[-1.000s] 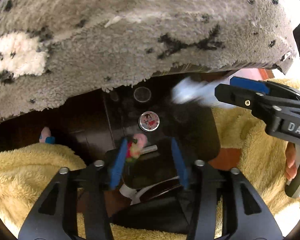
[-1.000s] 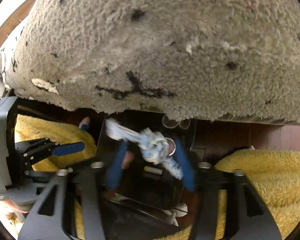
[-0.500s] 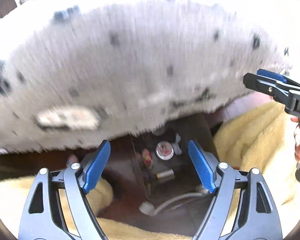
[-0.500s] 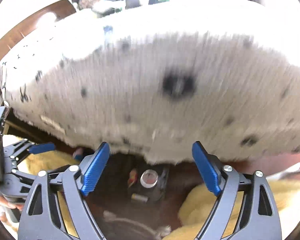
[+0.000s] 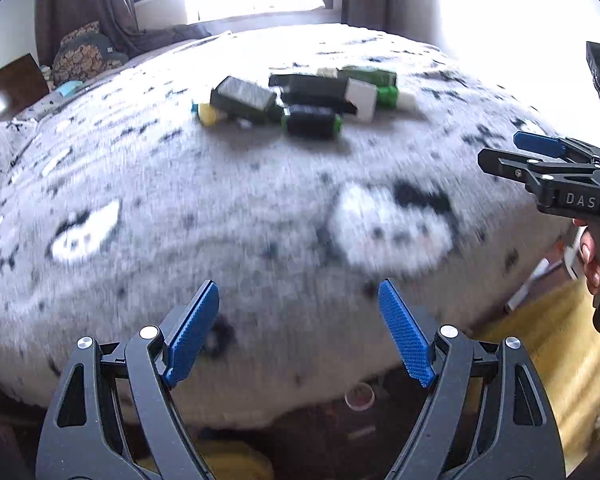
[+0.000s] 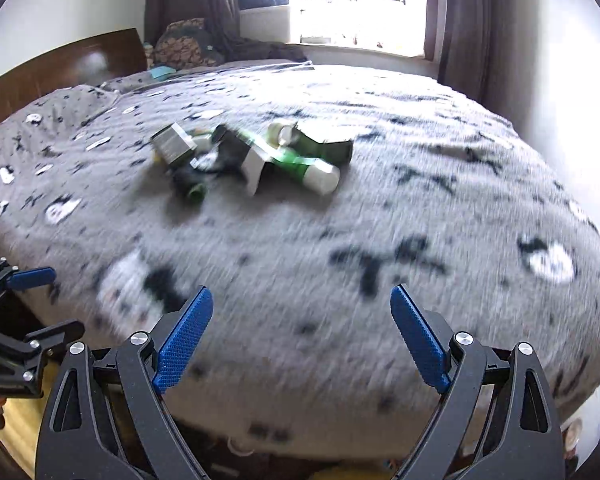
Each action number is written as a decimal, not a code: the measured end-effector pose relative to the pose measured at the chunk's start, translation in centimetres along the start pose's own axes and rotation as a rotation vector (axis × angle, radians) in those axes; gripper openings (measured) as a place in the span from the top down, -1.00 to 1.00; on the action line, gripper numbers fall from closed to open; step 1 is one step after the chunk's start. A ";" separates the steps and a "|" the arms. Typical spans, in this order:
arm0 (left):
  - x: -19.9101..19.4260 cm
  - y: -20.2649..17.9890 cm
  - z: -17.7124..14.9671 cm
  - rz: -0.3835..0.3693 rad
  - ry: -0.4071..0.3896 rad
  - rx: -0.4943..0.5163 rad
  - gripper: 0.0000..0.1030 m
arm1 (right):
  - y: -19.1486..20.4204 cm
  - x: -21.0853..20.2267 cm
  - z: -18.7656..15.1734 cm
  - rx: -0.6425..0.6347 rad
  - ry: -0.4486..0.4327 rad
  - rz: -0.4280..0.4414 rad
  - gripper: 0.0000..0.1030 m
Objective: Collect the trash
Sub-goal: 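Raise both open tools back over the items on the bed, then grasp the black spool with the left tool while the right tool grasps the green daisy tube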
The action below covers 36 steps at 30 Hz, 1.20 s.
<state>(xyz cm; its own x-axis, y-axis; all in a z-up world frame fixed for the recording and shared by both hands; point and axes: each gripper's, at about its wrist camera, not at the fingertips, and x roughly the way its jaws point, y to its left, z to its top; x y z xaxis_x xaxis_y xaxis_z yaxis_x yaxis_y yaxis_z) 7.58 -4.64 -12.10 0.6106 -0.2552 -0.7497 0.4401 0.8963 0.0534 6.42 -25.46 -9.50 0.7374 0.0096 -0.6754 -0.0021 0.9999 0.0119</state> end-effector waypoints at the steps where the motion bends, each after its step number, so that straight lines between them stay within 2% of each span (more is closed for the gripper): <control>1: 0.3 0.1 0.7 0.001 -0.006 0.003 -0.51 | -0.3 0.6 0.7 -0.001 0.003 -0.013 -0.76; 7: 3.5 0.8 4.5 -0.071 0.005 -0.058 -0.50 | -1.3 4.6 3.5 -0.012 0.051 -0.037 -0.73; 12: 6.1 0.6 7.2 -0.069 0.007 -0.055 -0.50 | -1.4 7.3 5.4 -0.032 0.075 -0.045 -0.59; 22: 10.8 0.7 10.8 -0.041 0.036 -0.083 -0.49 | -0.7 11.8 8.0 -0.086 0.129 -0.096 -0.51; 25: 11.6 0.5 11.5 -0.030 0.039 -0.075 -0.49 | -0.1 12.7 9.0 -0.105 0.134 -0.092 -0.37; 27: 11.9 0.3 11.9 -0.027 0.043 -0.068 -0.36 | 0.5 13.5 9.3 -0.126 0.150 -0.087 -0.09; 28: 12.0 0.2 12.0 -0.029 0.044 -0.067 -0.31 | 0.7 13.7 9.3 -0.133 0.155 -0.081 -0.01; 32: 11.6 0.3 11.8 -0.058 0.040 -0.060 0.00 | 0.8 12.9 9.0 -0.133 0.158 -0.053 0.16; 36: 10.9 0.6 11.3 -0.065 0.036 -0.062 0.00 | 0.2 11.2 7.8 -0.115 0.166 -0.019 0.25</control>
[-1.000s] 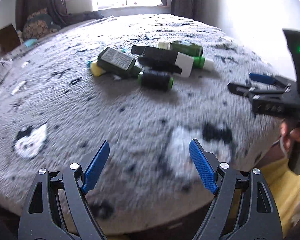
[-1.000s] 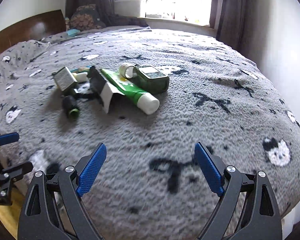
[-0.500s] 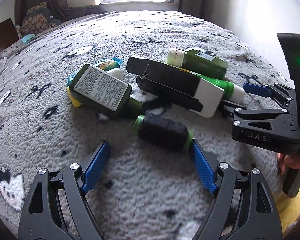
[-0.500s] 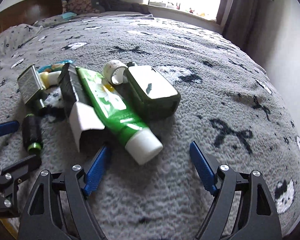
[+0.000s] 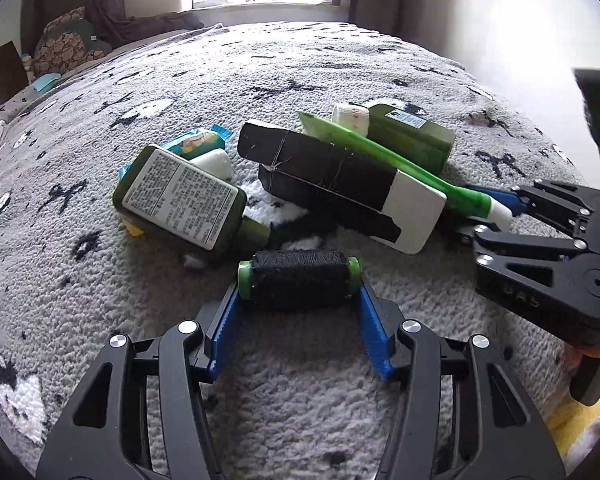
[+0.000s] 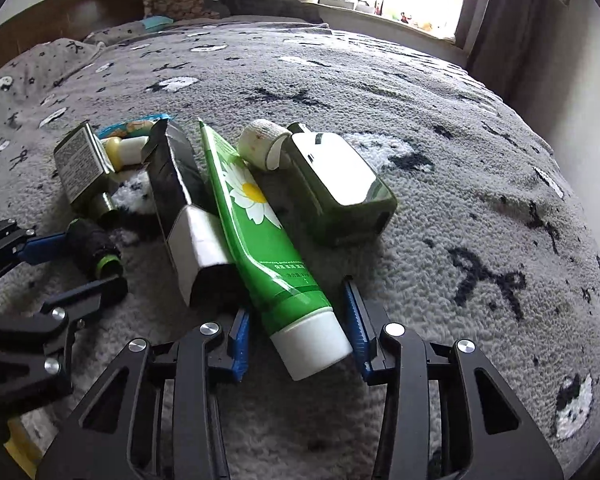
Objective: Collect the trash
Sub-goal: 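Grasp the black spool with the left tool while the right tool grasps the green daisy tube, then lower the spool and green tube below the bed edge and open both tools over the bin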
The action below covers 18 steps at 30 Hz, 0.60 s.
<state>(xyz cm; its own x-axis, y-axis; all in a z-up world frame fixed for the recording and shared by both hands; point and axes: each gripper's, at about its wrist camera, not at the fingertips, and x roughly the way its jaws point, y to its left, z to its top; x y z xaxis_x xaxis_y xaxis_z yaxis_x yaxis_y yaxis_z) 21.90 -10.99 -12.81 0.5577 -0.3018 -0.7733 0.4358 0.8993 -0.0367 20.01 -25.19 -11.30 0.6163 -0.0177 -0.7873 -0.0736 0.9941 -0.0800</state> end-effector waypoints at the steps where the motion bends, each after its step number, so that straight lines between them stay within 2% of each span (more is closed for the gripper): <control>1: -0.2 0.0 -0.2 0.000 0.000 0.002 0.00 | -0.1 -0.5 -0.5 0.004 -0.002 0.011 0.26; 6: -2.3 -0.4 -2.1 -0.005 -0.002 0.031 0.00 | -0.5 -3.0 -3.7 0.032 -0.023 0.082 0.39; 11: -5.0 -0.7 -5.1 -0.017 -0.018 0.038 0.00 | -1.3 -5.6 -7.4 0.104 -0.052 0.176 0.43; 18: -8.8 -1.2 -8.5 -0.051 -0.048 0.040 0.01 | -0.9 -10.4 -11.7 0.130 -0.148 0.227 0.44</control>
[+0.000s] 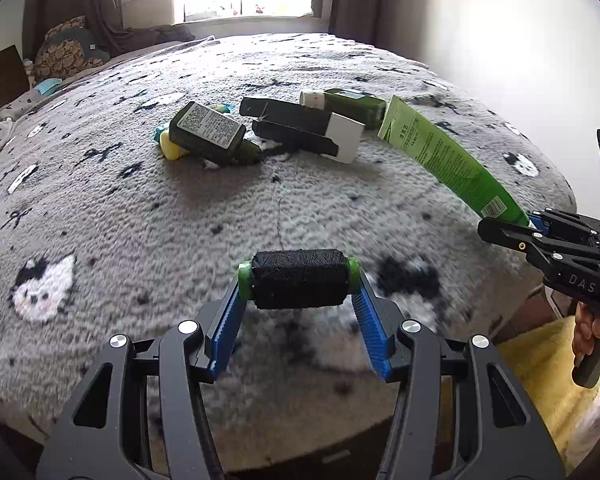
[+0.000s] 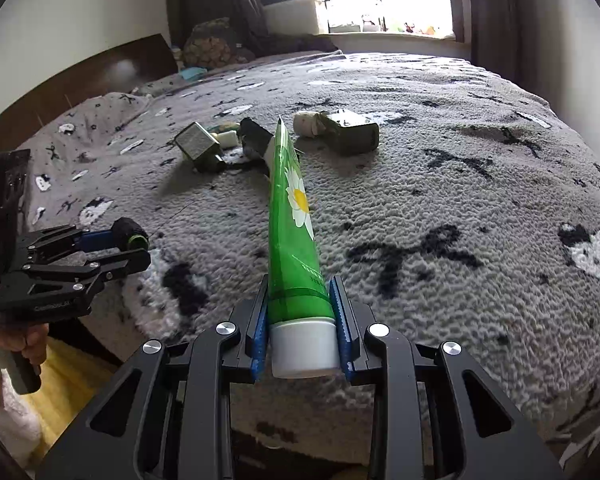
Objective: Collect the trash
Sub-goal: 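Lower the spool and green tube below the bed edge and open both tools over the bin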
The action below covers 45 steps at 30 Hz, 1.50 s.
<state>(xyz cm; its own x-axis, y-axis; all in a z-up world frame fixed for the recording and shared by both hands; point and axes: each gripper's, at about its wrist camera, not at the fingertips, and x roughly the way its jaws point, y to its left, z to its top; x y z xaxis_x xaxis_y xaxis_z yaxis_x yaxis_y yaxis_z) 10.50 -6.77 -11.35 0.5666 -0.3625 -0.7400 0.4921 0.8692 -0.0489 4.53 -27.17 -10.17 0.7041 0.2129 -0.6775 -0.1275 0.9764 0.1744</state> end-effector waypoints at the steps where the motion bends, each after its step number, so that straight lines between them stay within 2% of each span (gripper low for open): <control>1: -0.5 -0.3 -0.5 -0.001 -0.003 0.006 0.01 | 0.3 -0.7 -0.6 0.000 -0.014 0.007 0.44; 5: -2.6 -1.5 -3.2 -0.019 -0.004 0.033 0.01 | 1.8 -3.3 -3.1 -0.005 -0.050 0.059 0.44; 8: -3.6 -2.2 -5.2 -0.038 0.013 0.039 0.01 | 3.3 -5.1 -5.0 -0.026 -0.046 0.108 0.44; 13: -3.7 -3.0 -9.8 -0.058 0.088 0.026 0.00 | 5.5 -7.1 -8.0 -0.054 -0.028 0.187 0.44; 15: -3.1 -3.2 -11.6 -0.056 0.127 0.019 0.00 | 6.1 -7.3 -9.3 -0.060 -0.004 0.182 0.44; 21: -0.1 -2.8 -16.2 -0.060 0.273 -0.028 0.00 | 6.9 -4.3 -12.5 -0.028 0.148 0.191 0.44; 27: 3.0 -2.3 -18.6 -0.032 0.372 -0.040 0.00 | 8.3 0.4 -15.3 -0.004 0.324 0.182 0.44; 32: 6.0 -1.9 -20.2 -0.063 0.464 -0.061 0.00 | 9.3 4.2 -17.4 -0.046 0.435 0.099 0.44; 40: 7.9 -1.7 -21.5 -0.075 0.531 -0.087 -0.01 | 8.9 5.8 -18.4 0.010 0.472 0.102 0.40; 43: 7.9 -1.7 -21.8 -0.072 0.536 -0.098 -0.04 | 7.5 5.5 -18.4 0.044 0.464 0.097 0.17; 45: 7.7 -1.7 -21.7 -0.068 0.529 -0.097 -0.19 | 7.1 5.6 -18.0 0.057 0.456 0.094 0.00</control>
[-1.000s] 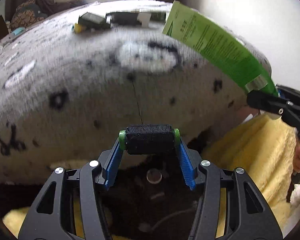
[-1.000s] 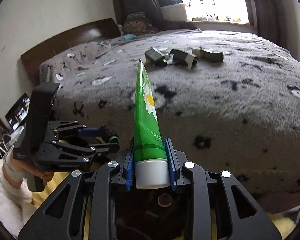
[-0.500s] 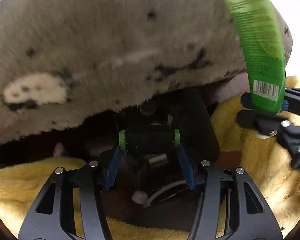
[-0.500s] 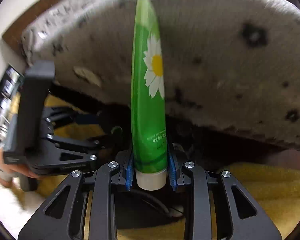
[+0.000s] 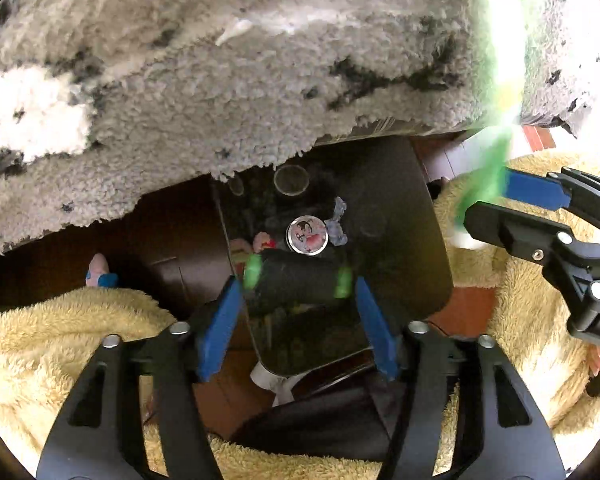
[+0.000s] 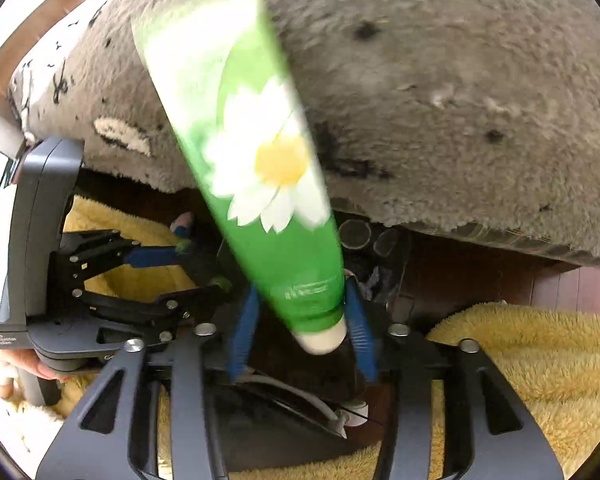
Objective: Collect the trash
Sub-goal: 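Lower the spool and green tube below the bed edge and open both tools over the bin, then grasp the black box with the right tool while the left tool grasps the dark green bottle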
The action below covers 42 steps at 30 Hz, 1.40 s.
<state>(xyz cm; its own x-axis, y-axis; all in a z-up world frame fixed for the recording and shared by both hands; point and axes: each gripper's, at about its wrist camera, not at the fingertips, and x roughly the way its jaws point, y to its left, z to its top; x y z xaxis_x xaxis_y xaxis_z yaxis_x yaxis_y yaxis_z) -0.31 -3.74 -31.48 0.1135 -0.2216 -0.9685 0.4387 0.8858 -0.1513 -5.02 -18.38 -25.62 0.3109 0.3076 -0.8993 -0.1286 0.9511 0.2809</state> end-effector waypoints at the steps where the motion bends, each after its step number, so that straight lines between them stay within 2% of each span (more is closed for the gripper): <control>1: -0.2 0.1 0.1 0.002 -0.004 0.003 -0.21 | -0.1 -0.2 0.0 0.006 -0.005 0.001 -0.01; 5: -1.3 0.1 0.3 0.025 -0.021 0.019 -0.31 | -0.5 -0.8 0.5 0.024 -0.026 -0.010 -0.05; 13: -5.2 0.5 1.0 0.037 -0.103 0.023 -0.33 | -1.4 -4.1 2.2 0.024 -0.105 -0.018 -0.08; 17: -9.3 0.6 2.0 0.025 -0.203 0.028 -0.39 | -1.3 -7.6 4.0 0.001 -0.205 -0.040 -0.20; 19: -11.9 0.6 2.7 0.039 -0.278 0.032 -0.44 | -1.6 -9.5 5.1 -0.014 -0.259 -0.053 -0.23; 22: -15.1 0.9 4.2 0.081 -0.382 0.032 -0.65 | -1.6 -12.0 7.6 -0.045 -0.336 -0.089 -0.27; 25: -17.3 1.6 6.2 0.135 -0.470 0.028 -0.70 | -1.4 -13.8 10.8 -0.070 -0.418 -0.132 -0.38; 27: -17.9 2.2 7.8 0.149 -0.502 0.014 -0.72 | -1.1 -13.9 12.7 -0.076 -0.442 -0.131 -0.41; 30: -18.1 3.2 10.5 0.172 -0.520 -0.019 -0.72 | -0.9 -13.5 16.6 -0.081 -0.459 -0.132 -0.41; 35: -17.8 5.3 14.8 0.208 -0.521 -0.062 -0.72 | -0.3 -11.4 22.8 -0.120 -0.495 -0.238 -0.41; 39: -18.2 6.3 17.5 0.217 -0.514 -0.090 -0.72 | -0.7 -9.2 27.4 -0.119 -0.464 -0.202 -0.40; 42: -18.0 6.4 19.3 0.215 -0.496 -0.085 -0.72 | -0.2 -7.6 30.1 -0.150 -0.431 -0.230 -0.40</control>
<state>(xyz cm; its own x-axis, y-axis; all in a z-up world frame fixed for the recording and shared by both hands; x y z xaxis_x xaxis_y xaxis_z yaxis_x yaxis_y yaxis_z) 17.64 -1.91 -11.22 0.6086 -0.1791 -0.7730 0.2880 0.9576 0.0049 21.00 -20.05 -8.75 0.7034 0.1045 -0.7031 -0.1348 0.9908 0.0125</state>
